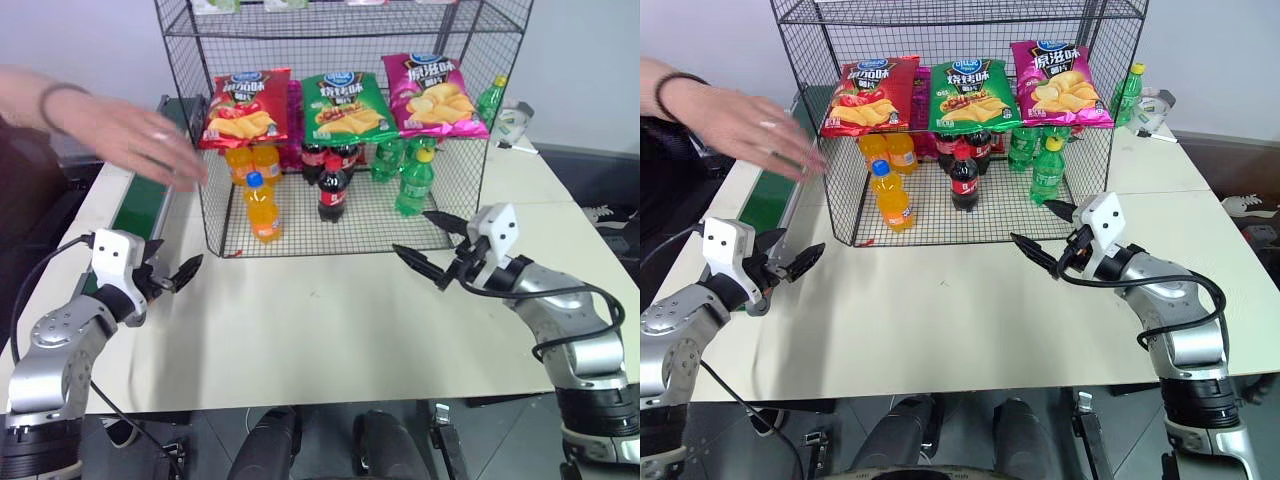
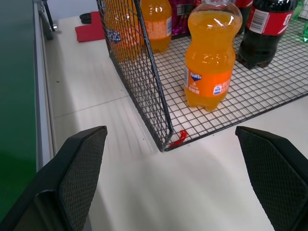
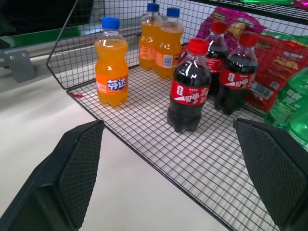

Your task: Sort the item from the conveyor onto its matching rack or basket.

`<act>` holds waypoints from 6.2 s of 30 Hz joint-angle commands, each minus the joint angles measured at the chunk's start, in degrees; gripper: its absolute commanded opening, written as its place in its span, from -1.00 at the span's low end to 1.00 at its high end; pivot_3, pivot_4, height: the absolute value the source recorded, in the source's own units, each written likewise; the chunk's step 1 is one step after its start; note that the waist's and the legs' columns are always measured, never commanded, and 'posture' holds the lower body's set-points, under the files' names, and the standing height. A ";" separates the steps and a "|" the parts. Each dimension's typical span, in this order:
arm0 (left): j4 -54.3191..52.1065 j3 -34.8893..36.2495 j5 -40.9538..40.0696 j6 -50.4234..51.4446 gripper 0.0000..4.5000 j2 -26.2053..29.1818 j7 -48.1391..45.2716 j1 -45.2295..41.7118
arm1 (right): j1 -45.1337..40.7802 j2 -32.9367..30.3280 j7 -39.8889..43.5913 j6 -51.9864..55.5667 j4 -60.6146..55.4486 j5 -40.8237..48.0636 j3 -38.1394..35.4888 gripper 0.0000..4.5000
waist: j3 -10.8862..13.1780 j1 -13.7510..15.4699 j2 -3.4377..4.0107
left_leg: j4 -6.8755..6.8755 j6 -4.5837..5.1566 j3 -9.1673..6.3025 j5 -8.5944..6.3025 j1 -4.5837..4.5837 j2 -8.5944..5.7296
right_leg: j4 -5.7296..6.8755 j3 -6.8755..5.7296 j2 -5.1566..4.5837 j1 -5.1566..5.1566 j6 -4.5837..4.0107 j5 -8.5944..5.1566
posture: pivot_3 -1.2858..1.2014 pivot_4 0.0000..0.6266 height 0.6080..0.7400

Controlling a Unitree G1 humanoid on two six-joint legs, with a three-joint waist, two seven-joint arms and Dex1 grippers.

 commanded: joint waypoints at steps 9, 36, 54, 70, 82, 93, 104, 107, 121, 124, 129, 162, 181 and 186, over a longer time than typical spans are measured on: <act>-0.95 1.74 0.49 -1.51 0.98 -0.93 2.02 -1.36 | -0.99 0.35 -0.25 -1.13 -0.80 -0.20 -0.24 1.00 | 0.00 0.04 0.00 | 0.00 0.00 0.00 0.00 0.00 0.00 | -0.01 0.00 0.00 0.00 0.00 0.00 | 0.03 -0.52 1.00; -1.96 4.37 1.17 -5.33 0.98 -1.69 1.20 0.85 | -1.61 1.98 -0.76 -0.68 -1.24 -0.63 1.24 1.00 | 0.00 -0.03 0.01 | -0.03 0.00 0.00 0.00 0.00 0.01 | -0.01 0.00 0.01 -0.01 0.01 0.01 | 0.03 -0.52 1.00; 4.61 11.92 2.16 -6.69 0.98 -3.45 12.74 -2.03 | -3.09 4.35 -1.01 -0.67 -1.56 -0.72 3.57 1.00 | 0.00 -0.04 0.00 | -0.02 0.00 0.00 0.00 0.00 0.01 | -0.02 -0.01 0.03 -0.03 0.05 0.03 | 0.03 -0.52 1.00; 9.72 13.03 1.48 -9.48 0.98 -5.11 15.33 -4.26 | -3.54 7.78 -2.11 -0.16 -3.51 -0.61 7.53 1.00 | 0.00 -0.06 0.00 | 0.00 0.00 0.00 0.00 0.01 0.00 | -0.02 -0.02 0.03 -0.13 0.16 0.10 | 0.03 -0.52 1.00; 12.27 11.52 2.58 -11.11 0.98 -5.40 15.39 -5.03 | -3.96 9.20 -1.24 0.94 -5.80 0.22 10.97 1.00 | 0.00 -0.08 0.00 | -0.01 0.00 0.00 0.00 0.01 0.00 | -0.01 -0.02 0.04 -0.16 0.18 0.11 | 0.03 -0.52 1.00; 14.71 11.98 6.35 -13.42 0.98 -4.97 19.09 -5.56 | -4.52 12.36 -1.26 2.57 -8.12 0.09 14.67 1.00 | -0.01 -0.08 -0.01 | -0.01 0.00 0.00 0.00 0.01 0.01 | 0.00 -0.02 0.04 -0.25 0.19 0.11 | 0.03 -0.52 1.00; 16.42 12.03 5.41 -15.01 0.98 -4.23 15.97 -6.14 | -4.91 13.27 -1.38 2.63 -7.66 -0.13 14.82 1.00 | -0.02 -0.13 -0.03 | -0.01 0.00 0.00 0.00 0.01 0.00 | 0.01 -0.03 0.05 -0.27 0.19 0.12 | 0.03 -0.52 1.00; 16.83 11.90 5.39 -15.05 0.98 -3.95 15.48 -6.42 | -4.86 13.31 -1.46 2.67 -7.70 -0.16 14.79 1.00 | -0.02 -0.13 -0.03 | -0.02 0.00 0.00 0.00 0.01 0.01 | 0.01 -0.03 0.05 -0.27 0.19 0.12 | 0.03 -0.52 1.00; 16.35 12.03 4.49 -17.47 0.98 -2.52 13.18 -8.27 | -4.95 13.39 -1.82 2.71 -7.64 -0.23 14.91 1.00 | -0.02 -0.15 -0.03 | -0.01 0.00 0.00 0.00 0.01 0.00 | 0.01 -0.03 0.05 -0.27 0.19 0.12 | 0.03 -0.52 1.00; 16.27 12.53 4.13 -17.24 0.98 -2.52 13.50 -8.50 | -4.81 13.35 -1.89 2.89 -7.88 -0.18 14.93 1.00 | -0.02 -0.15 -0.03 | -0.01 0.00 0.00 0.01 0.01 0.00 | 0.01 -0.03 0.05 -0.27 0.19 0.13 | 0.03 -0.52 1.00; 16.22 12.41 3.56 -17.12 0.98 -2.37 13.46 -8.50 | -4.68 13.28 -1.87 3.05 -8.07 -0.10 14.96 1.00 | -0.02 -0.15 -0.03 | -0.01 0.00 0.00 0.01 0.01 0.00 | 0.01 -0.03 0.05 -0.27 0.19 0.13 | 0.03 -0.52 1.00; -8.57 6.64 -14.36 -2.26 0.12 1.41 4.41 -11.54 | -5.06 12.41 -1.23 3.18 -7.69 0.03 13.73 1.00 | -0.01 -0.19 -0.07 | 0.01 0.00 0.00 0.01 0.00 0.00 | 0.01 -0.02 0.05 -0.25 0.19 0.13 | 0.03 -0.52 1.00; 40.04 -14.76 16.15 -27.27 0.12 -22.19 20.27 -37.00 | -3.58 9.38 -3.71 2.50 -7.51 -1.11 8.16 1.00 | 0.01 0.78 -0.11 | 0.15 0.00 0.02 0.03 -0.01 -0.05 | 0.12 -0.12 0.10 0.00 0.23 0.14 | 0.03 -0.52 1.00; 55.83 -13.58 18.72 -37.95 0.12 -23.36 24.01 -44.12 | -2.67 9.23 -4.37 2.60 -8.46 -1.17 7.71 1.00 | 0.01 0.78 -0.11 | 0.15 0.00 0.03 0.03 -0.02 -0.08 | 0.12 -0.13 0.11 -0.01 0.25 0.14 | 0.03 -0.52 1.00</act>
